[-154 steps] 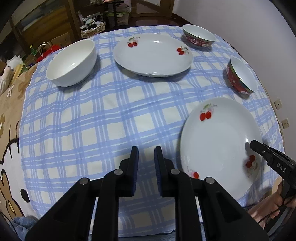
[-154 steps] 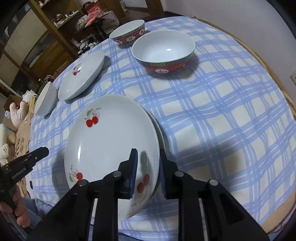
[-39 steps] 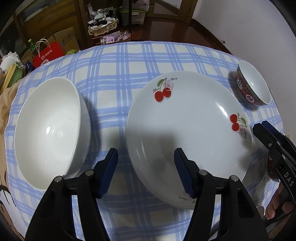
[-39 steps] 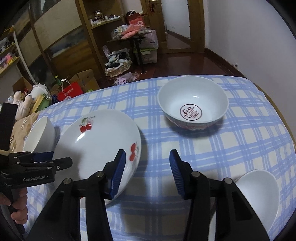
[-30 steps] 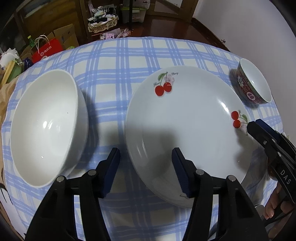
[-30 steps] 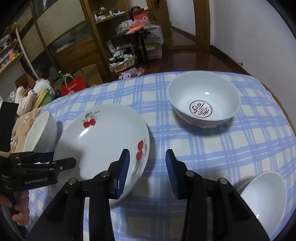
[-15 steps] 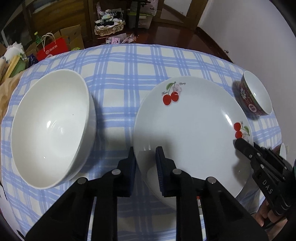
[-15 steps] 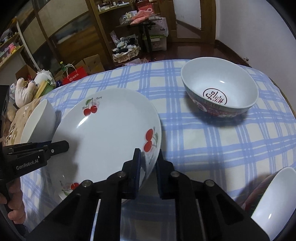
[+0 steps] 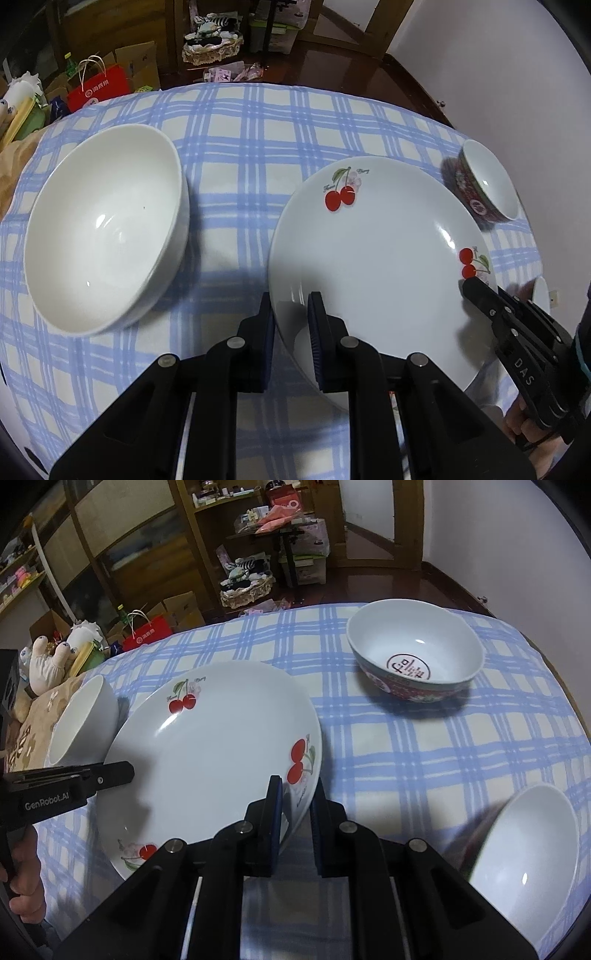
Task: Organize plates and bowls
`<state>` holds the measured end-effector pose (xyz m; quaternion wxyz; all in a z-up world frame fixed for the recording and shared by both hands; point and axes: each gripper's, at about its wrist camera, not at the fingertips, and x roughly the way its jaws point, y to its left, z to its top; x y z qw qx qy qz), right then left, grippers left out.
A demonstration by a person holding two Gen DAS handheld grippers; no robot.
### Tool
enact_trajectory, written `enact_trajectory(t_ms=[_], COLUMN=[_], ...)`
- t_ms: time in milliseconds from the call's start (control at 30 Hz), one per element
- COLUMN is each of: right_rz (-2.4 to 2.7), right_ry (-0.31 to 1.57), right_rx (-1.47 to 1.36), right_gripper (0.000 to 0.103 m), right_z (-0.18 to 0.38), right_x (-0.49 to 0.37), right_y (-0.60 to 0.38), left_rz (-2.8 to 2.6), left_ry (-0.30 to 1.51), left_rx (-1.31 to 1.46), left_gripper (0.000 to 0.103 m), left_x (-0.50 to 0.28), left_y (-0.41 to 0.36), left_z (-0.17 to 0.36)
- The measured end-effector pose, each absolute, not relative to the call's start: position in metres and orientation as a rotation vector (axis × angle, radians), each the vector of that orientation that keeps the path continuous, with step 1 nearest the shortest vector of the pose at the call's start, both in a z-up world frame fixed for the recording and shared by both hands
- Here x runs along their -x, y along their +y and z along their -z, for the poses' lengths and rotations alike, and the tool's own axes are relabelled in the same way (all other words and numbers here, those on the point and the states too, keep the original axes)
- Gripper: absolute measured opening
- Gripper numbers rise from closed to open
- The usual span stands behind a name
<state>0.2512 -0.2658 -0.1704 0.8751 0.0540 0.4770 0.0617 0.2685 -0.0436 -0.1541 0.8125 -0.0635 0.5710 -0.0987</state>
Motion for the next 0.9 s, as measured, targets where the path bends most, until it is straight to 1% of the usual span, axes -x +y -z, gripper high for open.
enact_trajectory(t_ms=[333,500,900], right_rz=[-0.125,-0.116,-0.069], right_ry=[0.967,0.957,0.92], right_rx=[-0.098,-0.111,-0.156], right_gripper=[0.015,0.015,0.015], right_z=[0.144,0.129,0.091], right_x=[-0.223,-0.204,-0.142], right_y=[-0.264,-0.269,-0.283], left_rz=[0.249,0.281,0.353], left_ry=[1.179,1.188,1.098], left_rx=[0.149,0.161,0.124], left_gripper=[0.017,0.016,0.016], left_x=[-0.24,-0.221,-0.164], left_y=[-0.037,-0.035,-0.047], left_z=[0.126,0.116,0.068])
